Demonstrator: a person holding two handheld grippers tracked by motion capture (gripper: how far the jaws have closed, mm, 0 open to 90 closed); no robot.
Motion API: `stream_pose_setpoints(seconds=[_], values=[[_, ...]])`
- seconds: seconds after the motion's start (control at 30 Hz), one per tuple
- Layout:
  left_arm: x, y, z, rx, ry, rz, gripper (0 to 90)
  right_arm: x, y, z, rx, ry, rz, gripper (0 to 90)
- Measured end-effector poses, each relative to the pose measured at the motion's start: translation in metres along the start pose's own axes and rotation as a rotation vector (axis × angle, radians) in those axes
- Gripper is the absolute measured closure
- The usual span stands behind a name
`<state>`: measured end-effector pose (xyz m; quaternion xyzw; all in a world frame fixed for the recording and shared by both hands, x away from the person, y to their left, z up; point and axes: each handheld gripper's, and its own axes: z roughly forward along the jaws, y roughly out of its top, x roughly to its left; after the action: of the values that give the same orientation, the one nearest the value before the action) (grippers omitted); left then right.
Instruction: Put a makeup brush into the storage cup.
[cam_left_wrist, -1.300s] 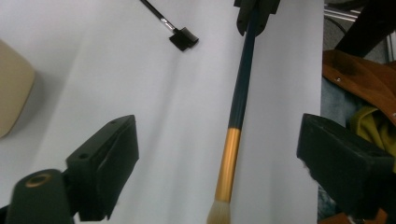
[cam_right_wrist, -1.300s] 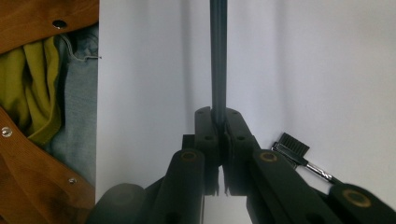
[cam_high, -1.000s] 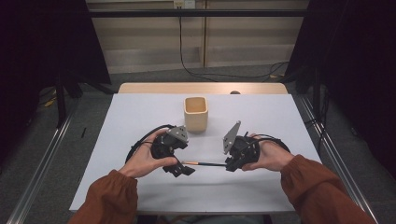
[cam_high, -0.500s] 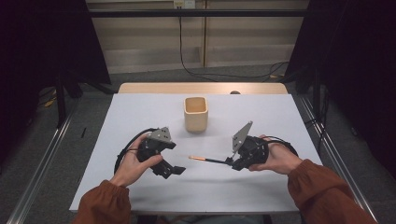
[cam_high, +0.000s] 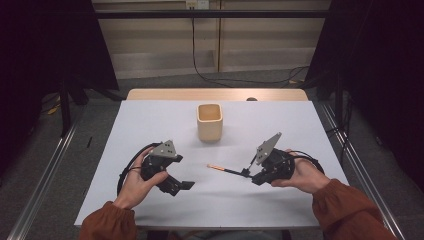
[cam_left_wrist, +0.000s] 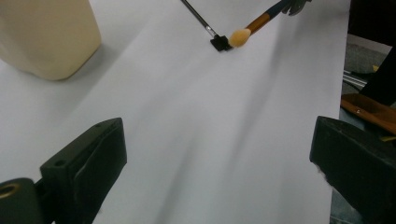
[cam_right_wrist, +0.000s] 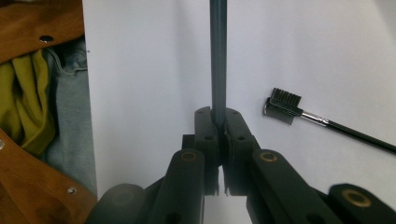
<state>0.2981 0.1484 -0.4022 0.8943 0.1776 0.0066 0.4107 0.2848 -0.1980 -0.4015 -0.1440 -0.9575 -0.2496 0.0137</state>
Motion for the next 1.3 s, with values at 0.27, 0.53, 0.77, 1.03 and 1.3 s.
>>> stream_pose_setpoints(seconds=[0.27,0.53,0.77,1.03,1.3], values=[[0.001,-0.007,0.0,-0.005,0.01,0.001,3.8,0.002,-0.006,-0.002,-0.099,-0.011,0.047,86.5],[-0.004,-0.011,0.001,-0.005,0.022,-0.009,3.8,0.007,-0.015,0.0,-0.229,-0.045,0.106,86.5],[-0.004,-0.015,-0.001,-0.018,0.037,-0.019,3.8,0.013,-0.016,0.002,-0.327,-0.062,0.132,86.5],[-0.002,-0.02,-0.002,-0.024,0.038,-0.038,3.8,0.014,-0.021,0.004,-0.441,-0.064,0.159,86.5],[-0.001,-0.022,-0.002,-0.027,0.047,-0.041,3.8,0.017,-0.022,0.008,-0.53,-0.044,0.162,86.5]])
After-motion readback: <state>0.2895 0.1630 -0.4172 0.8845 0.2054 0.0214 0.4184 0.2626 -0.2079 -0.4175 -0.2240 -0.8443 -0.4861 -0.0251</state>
